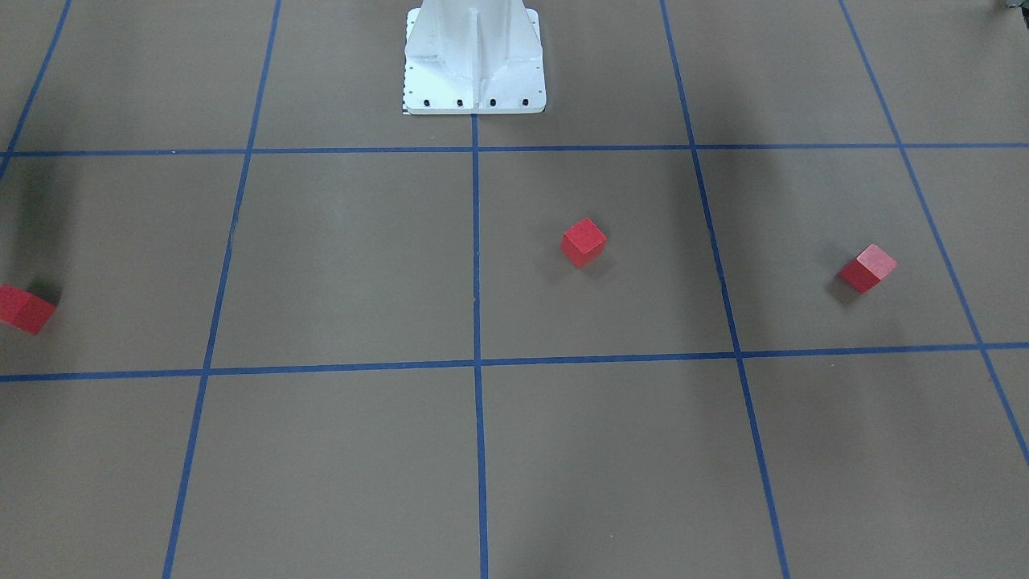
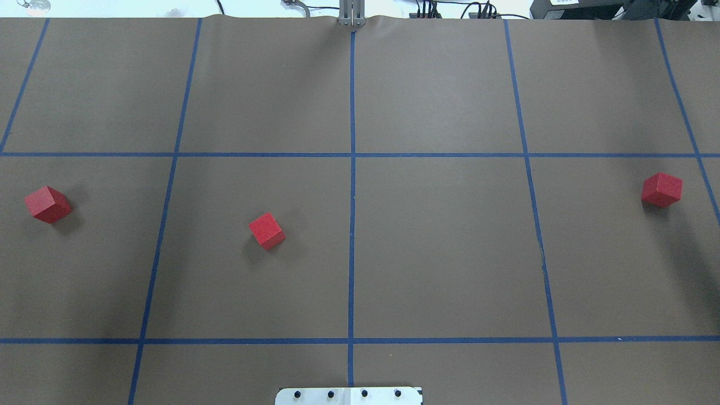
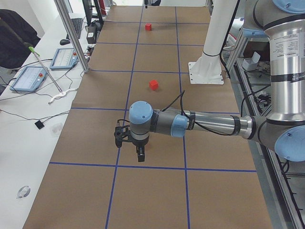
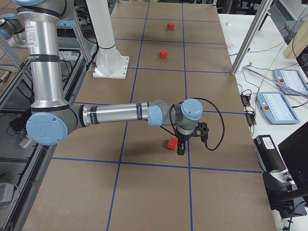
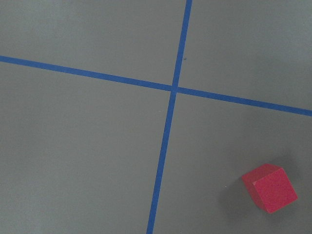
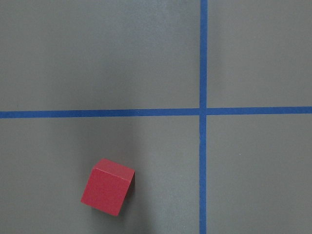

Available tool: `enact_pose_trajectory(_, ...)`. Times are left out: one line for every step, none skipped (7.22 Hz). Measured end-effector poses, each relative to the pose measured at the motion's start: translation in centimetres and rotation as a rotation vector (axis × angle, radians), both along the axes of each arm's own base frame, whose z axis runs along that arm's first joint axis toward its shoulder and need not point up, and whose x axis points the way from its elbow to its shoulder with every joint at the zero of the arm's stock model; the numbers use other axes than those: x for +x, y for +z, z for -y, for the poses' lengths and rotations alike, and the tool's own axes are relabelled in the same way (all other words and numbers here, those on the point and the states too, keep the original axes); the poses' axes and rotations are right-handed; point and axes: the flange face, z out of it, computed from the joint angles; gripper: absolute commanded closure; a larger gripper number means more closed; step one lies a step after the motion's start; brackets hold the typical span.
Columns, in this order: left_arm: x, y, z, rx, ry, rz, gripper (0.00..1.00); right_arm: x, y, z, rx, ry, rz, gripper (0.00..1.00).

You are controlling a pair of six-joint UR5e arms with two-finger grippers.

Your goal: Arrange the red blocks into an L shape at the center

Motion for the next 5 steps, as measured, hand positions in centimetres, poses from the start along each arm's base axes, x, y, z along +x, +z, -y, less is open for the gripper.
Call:
enact_pose_trajectory(0.0,-0.04,-0.03,0.0,0.0,0.0,0.0,0.27,0.03,-0.27,0.0,0.004,0.005,0.01)
enact_pose_trajectory(0.01,-0.1,-0.05,0.001,-0.001,-0.001,0.0,0.36,-0.07,-0.32,0.002,0.006,0.008,0.01)
enact_pose_trajectory(0.02,-0.15,-0.07,0.001,-0.001,-0.004,0.0,0.37,-0.13,-0.32,0.003,0.006,0.008,0.01)
enact_pose_trajectory(0.12,-0.26,-0.09,0.001,0.001,-0.018,0.0,0.37,-0.14,-0.33,0.003,0.007,0.009,0.01)
enact_pose_trajectory(0.25,-0.3,-0.12,-0.002,0.005,-0.037,0.0,0.32,-0.03,-0.35,0.0,0.007,0.009,0.01)
